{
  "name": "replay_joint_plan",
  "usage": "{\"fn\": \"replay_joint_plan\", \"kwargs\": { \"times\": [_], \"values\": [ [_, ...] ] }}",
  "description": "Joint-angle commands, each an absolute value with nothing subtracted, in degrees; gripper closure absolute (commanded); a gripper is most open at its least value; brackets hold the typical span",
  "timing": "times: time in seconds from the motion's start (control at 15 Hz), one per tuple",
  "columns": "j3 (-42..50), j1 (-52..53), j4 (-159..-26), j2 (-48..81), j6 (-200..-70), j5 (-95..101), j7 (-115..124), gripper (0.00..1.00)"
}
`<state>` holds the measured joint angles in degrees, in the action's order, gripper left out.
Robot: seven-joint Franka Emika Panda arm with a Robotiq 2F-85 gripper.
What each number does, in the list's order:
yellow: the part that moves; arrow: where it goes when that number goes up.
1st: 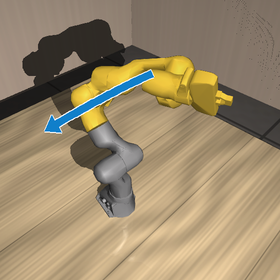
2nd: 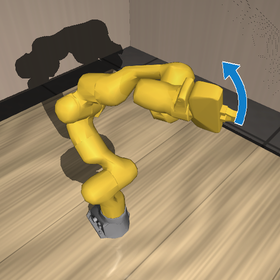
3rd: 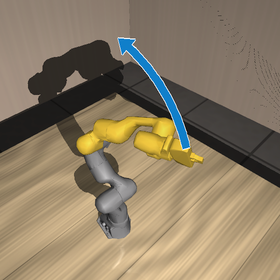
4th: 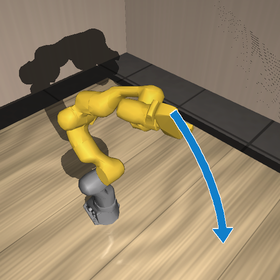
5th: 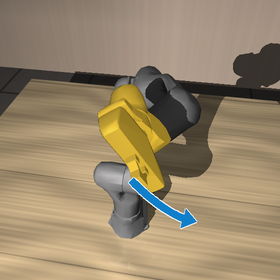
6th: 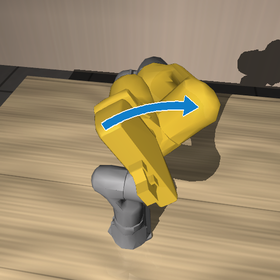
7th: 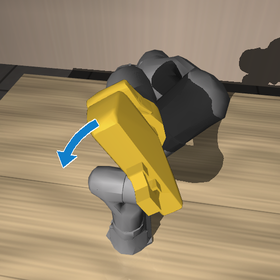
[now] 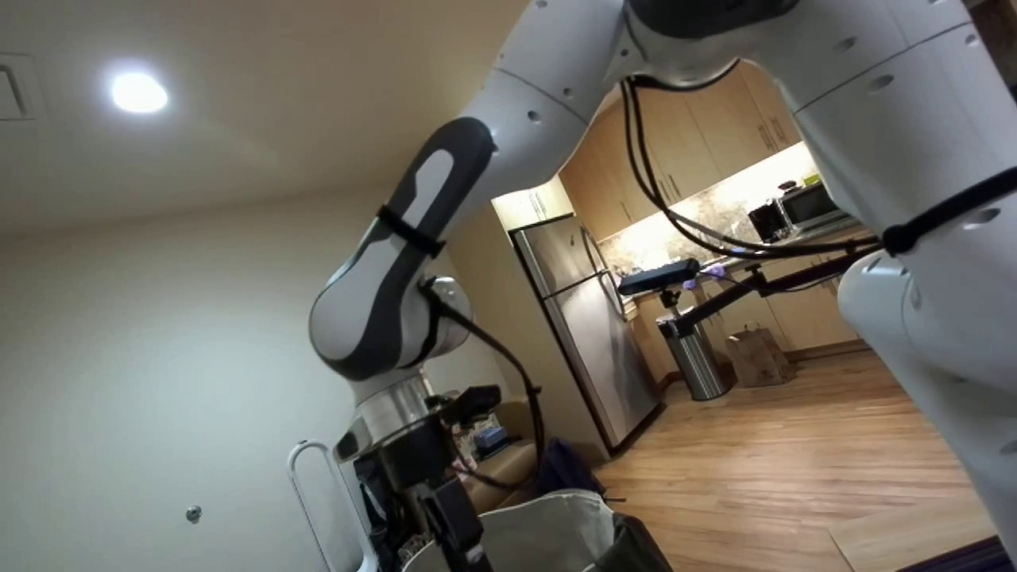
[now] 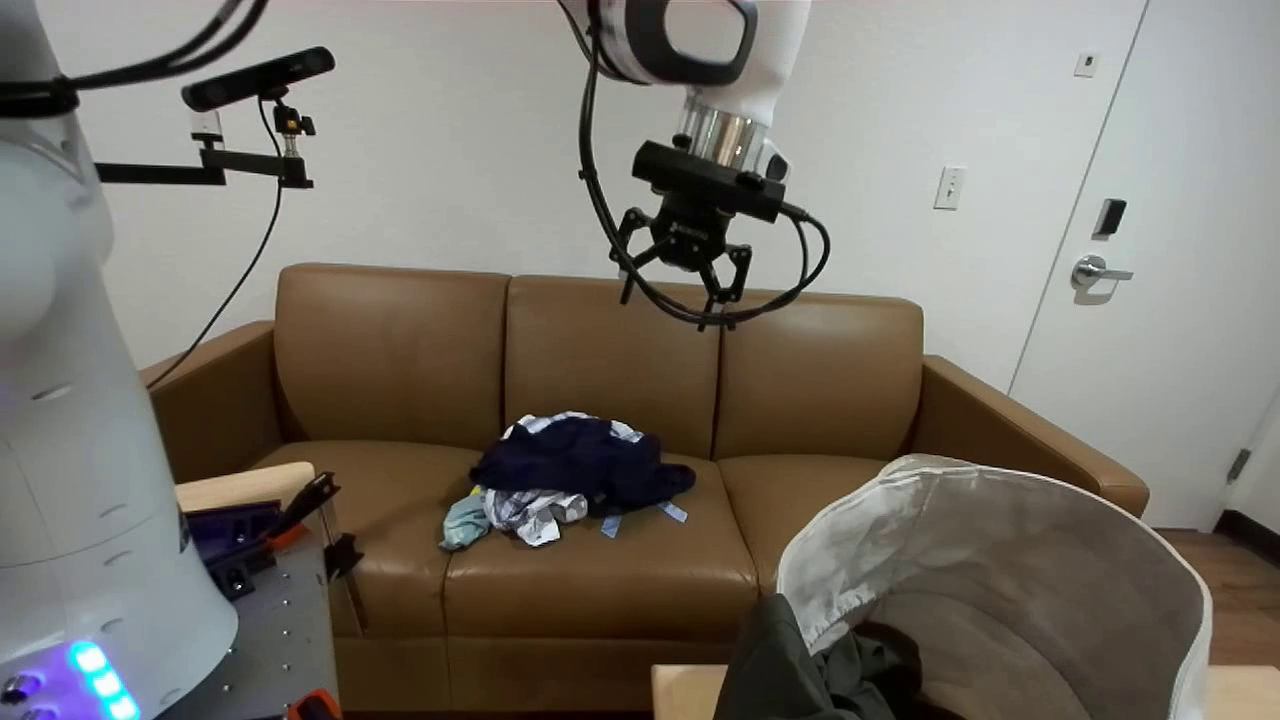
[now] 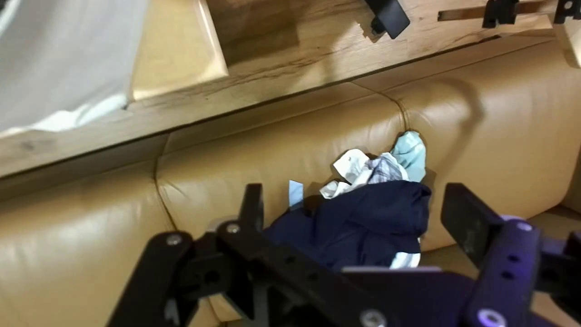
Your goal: Put the blue piece of clothing into the washing basket.
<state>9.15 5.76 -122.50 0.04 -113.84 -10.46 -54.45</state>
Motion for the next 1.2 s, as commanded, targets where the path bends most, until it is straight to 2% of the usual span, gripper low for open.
{"fn": "replay_joint_plan", "kwargs": {
  "times": [0.0,0.07,0.47,0.87,1.13],
  "values": [
    [4.2,3.2,-115.5,7.1,-110.2,-12.9,-63.9,0.0],
    [3.4,3.0,-119.3,4.5,-113.3,-11.4,-58.2,0.0],
    [1.7,2.8,-116.1,8.6,-113.7,-9.9,-60.2,0.0],
    [-7.4,4.2,-113.1,25.3,-131.2,-12.8,-64.2,0.0],
    [-10.5,7.6,-107.6,39.0,-142.7,-4.3,-62.1,0.0]
  ]
}}
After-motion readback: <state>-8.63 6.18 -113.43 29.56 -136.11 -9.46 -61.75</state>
